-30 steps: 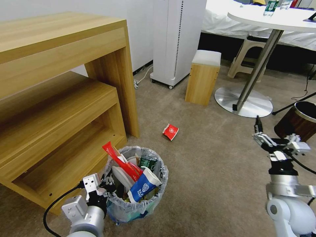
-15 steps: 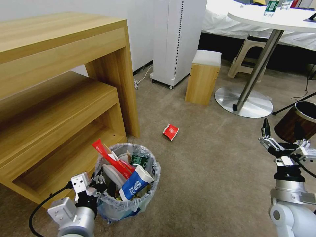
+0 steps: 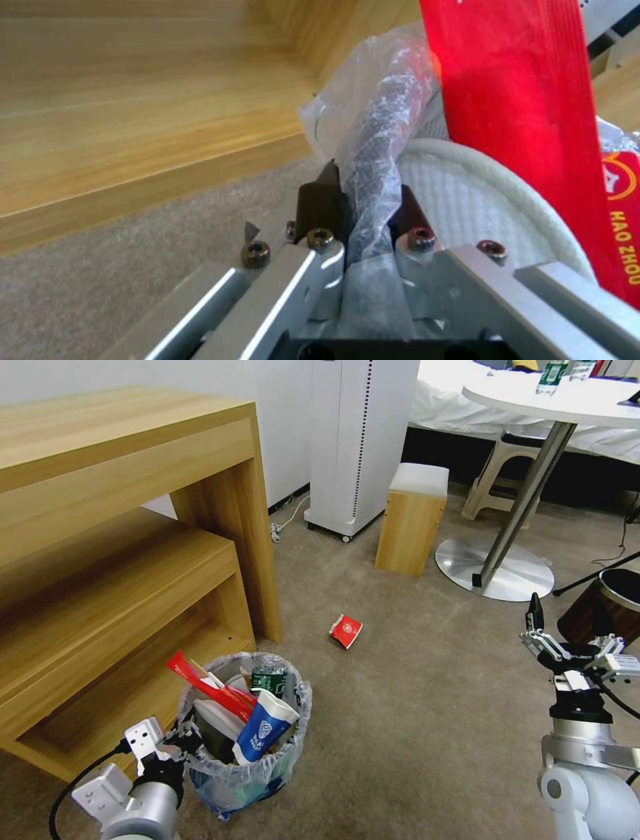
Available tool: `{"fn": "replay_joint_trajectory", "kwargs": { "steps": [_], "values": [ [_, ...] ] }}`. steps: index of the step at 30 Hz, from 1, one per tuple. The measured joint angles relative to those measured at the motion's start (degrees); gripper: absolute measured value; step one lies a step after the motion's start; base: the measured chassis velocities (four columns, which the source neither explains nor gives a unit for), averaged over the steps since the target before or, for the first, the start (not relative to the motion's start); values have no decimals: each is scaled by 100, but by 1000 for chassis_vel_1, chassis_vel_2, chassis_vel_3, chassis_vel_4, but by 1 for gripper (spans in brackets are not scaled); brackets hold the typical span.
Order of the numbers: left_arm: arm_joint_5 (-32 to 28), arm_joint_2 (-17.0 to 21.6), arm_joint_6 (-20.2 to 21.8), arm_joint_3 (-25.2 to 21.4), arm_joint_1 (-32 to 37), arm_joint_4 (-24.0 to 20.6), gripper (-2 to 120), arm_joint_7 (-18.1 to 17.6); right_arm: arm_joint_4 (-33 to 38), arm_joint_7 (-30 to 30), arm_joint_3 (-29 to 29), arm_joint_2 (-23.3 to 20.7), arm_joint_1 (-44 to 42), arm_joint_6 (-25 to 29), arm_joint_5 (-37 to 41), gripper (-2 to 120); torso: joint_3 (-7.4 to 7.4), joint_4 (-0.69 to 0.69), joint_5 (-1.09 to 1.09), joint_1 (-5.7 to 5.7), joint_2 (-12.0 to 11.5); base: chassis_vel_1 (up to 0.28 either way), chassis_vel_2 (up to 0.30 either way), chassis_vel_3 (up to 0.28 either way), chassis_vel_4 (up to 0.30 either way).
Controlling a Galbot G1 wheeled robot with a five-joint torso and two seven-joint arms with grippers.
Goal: Pick up the trash bin and place the garbage on the floor into it.
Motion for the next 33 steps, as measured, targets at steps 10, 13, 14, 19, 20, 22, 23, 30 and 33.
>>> {"fn": "replay_joint_trajectory", "kwargs": {
  "steps": [10,13,14,19,20,22,23,30,33],
  "values": [
    [146,-60,-23,174,-6,-5,2,1,-78,-39,-125,-4,91,26,-136,100,0,0,1,0,0,-37,38,42,-43],
    [216,-60,-101,201,-23,-6,2,9,-80,-49,-156,8,105,42,-175,100,0,0,1,0,0,0,0,0,0],
    [228,-62,-125,212,-27,-6,2,14,-83,-52,-170,13,105,49,-191,100,0,0,1,0,0,0,0,0,0],
    [231,-58,-144,221,-33,-6,2,22,-98,-164,-173,27,96,46,-203,100,0,0,1,0,0,0,0,0,0],
    [231,-53,-144,221,-35,-6,2,22,-107,-228,-164,38,96,52,-204,100,-1,0,1,0,0,0,0,0,0],
    [231,-52,-144,221,-35,-6,2,22,-110,-244,-162,42,96,55,-204,100,0,0,1,0,0,0,0,0,0],
    [231,-45,-145,221,-37,-6,2,23,-116,-283,-162,58,96,64,-205,100,0,0,1,0,0,0,0,0,0],
    [236,-29,-142,238,-34,-5,2,26,-118,-335,-227,149,83,127,-225,100,-1,0,0,0,0,-18,23,15,-20],
    [314,-13,-140,206,-34,-6,2,26,-132,-353,-255,182,80,170,-263,100,-1,-1,0,-1,0,-84,101,79,-109]
  ]
}}
